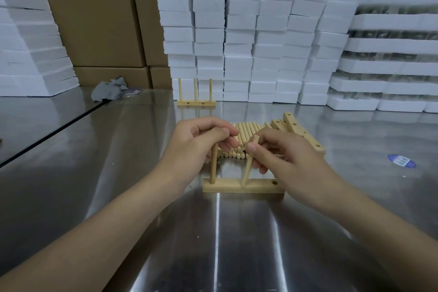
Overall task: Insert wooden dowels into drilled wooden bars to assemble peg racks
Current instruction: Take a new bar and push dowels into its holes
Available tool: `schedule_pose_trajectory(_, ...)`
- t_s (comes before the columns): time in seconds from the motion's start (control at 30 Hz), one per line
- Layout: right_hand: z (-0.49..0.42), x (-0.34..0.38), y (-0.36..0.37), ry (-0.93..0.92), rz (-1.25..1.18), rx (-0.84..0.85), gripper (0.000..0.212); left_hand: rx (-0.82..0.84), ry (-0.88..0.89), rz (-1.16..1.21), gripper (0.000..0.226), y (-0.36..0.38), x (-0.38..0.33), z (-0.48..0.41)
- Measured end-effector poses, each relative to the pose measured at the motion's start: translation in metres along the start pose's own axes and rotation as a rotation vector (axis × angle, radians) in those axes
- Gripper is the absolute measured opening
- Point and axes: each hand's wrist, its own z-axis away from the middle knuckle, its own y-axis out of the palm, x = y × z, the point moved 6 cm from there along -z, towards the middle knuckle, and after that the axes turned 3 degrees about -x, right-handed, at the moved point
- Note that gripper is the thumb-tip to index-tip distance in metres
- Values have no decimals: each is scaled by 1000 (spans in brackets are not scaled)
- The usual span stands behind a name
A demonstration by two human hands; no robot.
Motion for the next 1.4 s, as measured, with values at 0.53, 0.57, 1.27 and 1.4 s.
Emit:
schedule_pose_trajectory(0.53,0,5,0,-146,139,-25,26,178,221,-20,30,15,-15,11)
schedule_pose_trajectory(0.57,0,5,1,-148,132,-26,27,165,226,-27,29,15,-15,11)
schedule_pose_trajectory(1.27,3,13,13,-246,228,52,24,111,243,-46,31,14,-16,13)
schedule_pose_trajectory(1.4,4,13,14,-256,243,62,25,81,263,-43,30,15,-17,16)
